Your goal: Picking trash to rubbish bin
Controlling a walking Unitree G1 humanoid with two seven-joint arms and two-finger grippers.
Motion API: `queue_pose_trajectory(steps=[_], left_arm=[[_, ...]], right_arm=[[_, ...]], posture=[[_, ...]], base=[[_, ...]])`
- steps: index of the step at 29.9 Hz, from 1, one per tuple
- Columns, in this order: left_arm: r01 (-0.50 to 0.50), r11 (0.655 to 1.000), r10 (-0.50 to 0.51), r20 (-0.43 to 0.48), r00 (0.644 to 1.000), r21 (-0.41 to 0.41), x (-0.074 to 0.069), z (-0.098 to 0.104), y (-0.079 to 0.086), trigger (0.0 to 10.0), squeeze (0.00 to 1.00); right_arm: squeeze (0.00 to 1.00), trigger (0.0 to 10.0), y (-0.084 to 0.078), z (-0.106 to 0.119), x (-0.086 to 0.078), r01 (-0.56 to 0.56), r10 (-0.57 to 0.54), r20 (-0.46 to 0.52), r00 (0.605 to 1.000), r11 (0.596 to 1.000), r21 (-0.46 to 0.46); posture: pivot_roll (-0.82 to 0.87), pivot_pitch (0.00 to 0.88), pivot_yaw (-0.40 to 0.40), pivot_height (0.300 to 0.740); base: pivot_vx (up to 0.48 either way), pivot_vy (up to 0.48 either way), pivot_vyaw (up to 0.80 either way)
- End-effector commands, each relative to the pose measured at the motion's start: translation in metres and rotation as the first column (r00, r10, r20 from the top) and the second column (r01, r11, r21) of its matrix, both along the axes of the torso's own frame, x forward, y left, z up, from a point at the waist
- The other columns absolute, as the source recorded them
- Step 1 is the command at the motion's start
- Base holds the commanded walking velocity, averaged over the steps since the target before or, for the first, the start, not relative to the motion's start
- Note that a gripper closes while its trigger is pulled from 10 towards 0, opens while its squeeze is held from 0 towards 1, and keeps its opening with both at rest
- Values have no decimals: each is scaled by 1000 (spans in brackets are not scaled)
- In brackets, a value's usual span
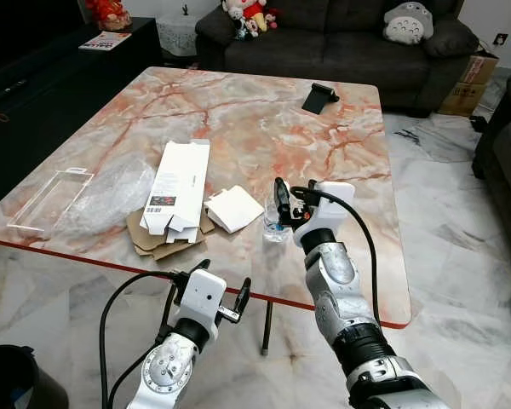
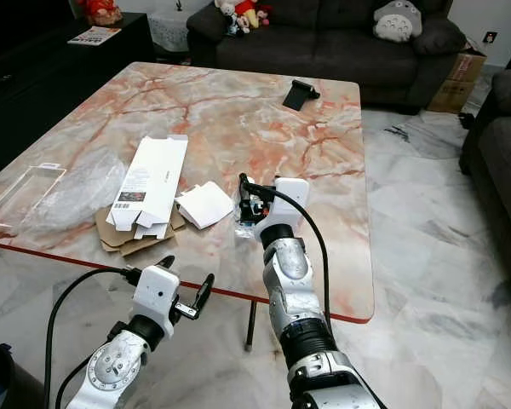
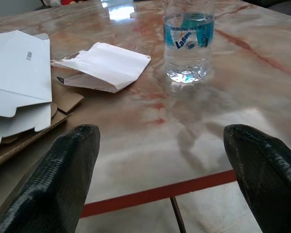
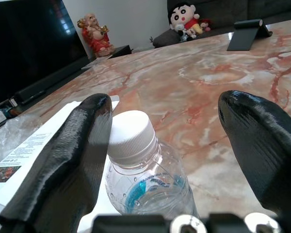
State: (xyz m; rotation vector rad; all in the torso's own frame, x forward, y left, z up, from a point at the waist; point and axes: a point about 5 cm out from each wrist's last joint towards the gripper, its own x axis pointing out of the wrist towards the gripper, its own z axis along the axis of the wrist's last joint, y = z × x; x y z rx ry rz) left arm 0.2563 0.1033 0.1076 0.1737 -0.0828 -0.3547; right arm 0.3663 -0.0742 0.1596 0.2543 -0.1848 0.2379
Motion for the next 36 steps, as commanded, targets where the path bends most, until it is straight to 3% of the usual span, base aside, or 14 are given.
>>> queue_pose_trajectory(steps=[1,11,36], left_arm=[[6,1000,-6,-5,1000,13,-2,1,-1,10000,0],[9,1000,-9,-6,1000,9,-2,1,-3,10000,0],[-3,1000,3,-10,1000,13,-4,1,-2,10000,0]], right_arm=[[0,10000,2,6,2,-3,3,19,1000,1000,15],[0,10000,6,15,4,-23,22,45,999,1000,22],[0,10000,20,8,7,-79,79,-2,997,997,-1]], posture=[[233,146,-10,740],[235,142,-12,740],[251,143,-31,740]], base=[[0,0,0],[0,0,0],[0,0,0]])
